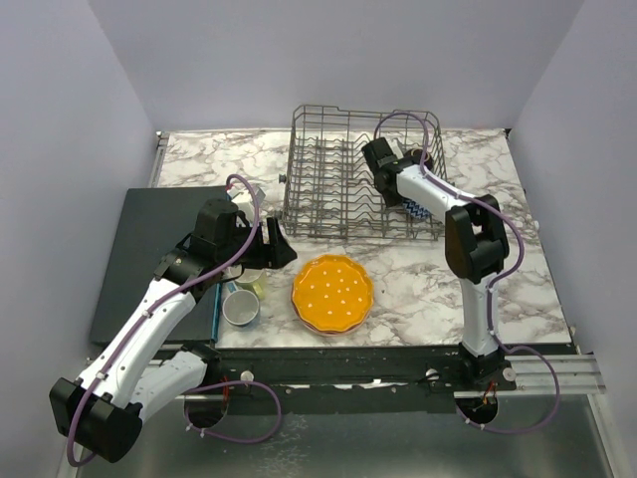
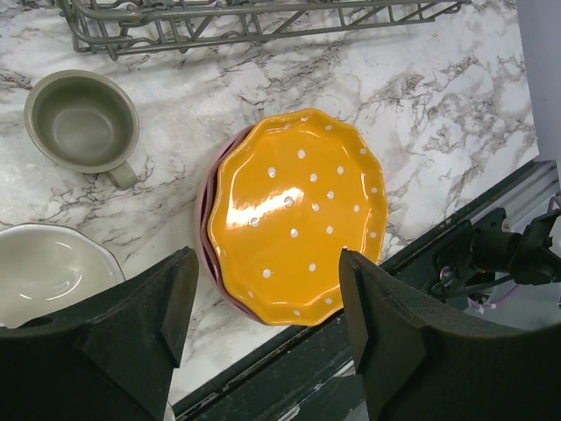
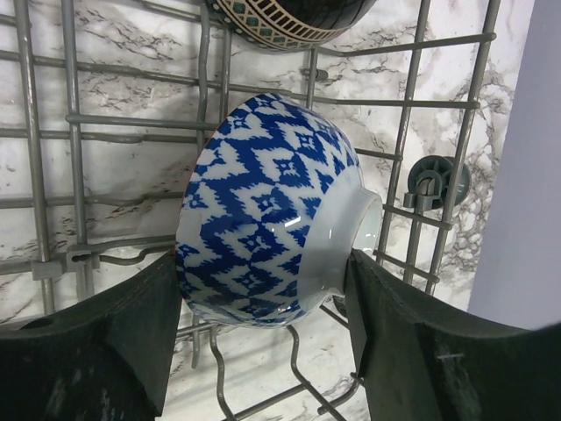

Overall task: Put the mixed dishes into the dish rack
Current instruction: Turn the bowl upside down on the dish rack.

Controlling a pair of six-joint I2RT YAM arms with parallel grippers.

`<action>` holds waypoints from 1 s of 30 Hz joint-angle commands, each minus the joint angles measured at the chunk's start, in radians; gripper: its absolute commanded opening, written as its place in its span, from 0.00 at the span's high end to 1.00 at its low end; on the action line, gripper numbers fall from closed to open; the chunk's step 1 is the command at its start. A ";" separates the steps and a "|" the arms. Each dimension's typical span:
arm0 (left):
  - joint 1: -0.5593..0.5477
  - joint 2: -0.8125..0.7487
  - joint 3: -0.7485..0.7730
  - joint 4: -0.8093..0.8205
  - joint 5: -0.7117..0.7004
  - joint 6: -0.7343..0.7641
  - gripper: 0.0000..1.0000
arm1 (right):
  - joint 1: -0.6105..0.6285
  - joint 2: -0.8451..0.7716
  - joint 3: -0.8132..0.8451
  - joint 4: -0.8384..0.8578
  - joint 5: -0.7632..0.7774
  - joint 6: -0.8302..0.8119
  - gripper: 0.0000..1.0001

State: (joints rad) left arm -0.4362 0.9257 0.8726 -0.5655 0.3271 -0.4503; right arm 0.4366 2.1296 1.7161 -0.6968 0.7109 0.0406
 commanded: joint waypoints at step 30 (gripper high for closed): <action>-0.006 0.006 -0.014 -0.005 -0.025 0.016 0.29 | -0.007 0.027 0.027 0.016 -0.037 0.056 0.20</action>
State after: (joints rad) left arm -0.4362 0.9287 0.8722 -0.5671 0.3237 -0.4477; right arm 0.4309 2.1471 1.7161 -0.6960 0.7002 0.0677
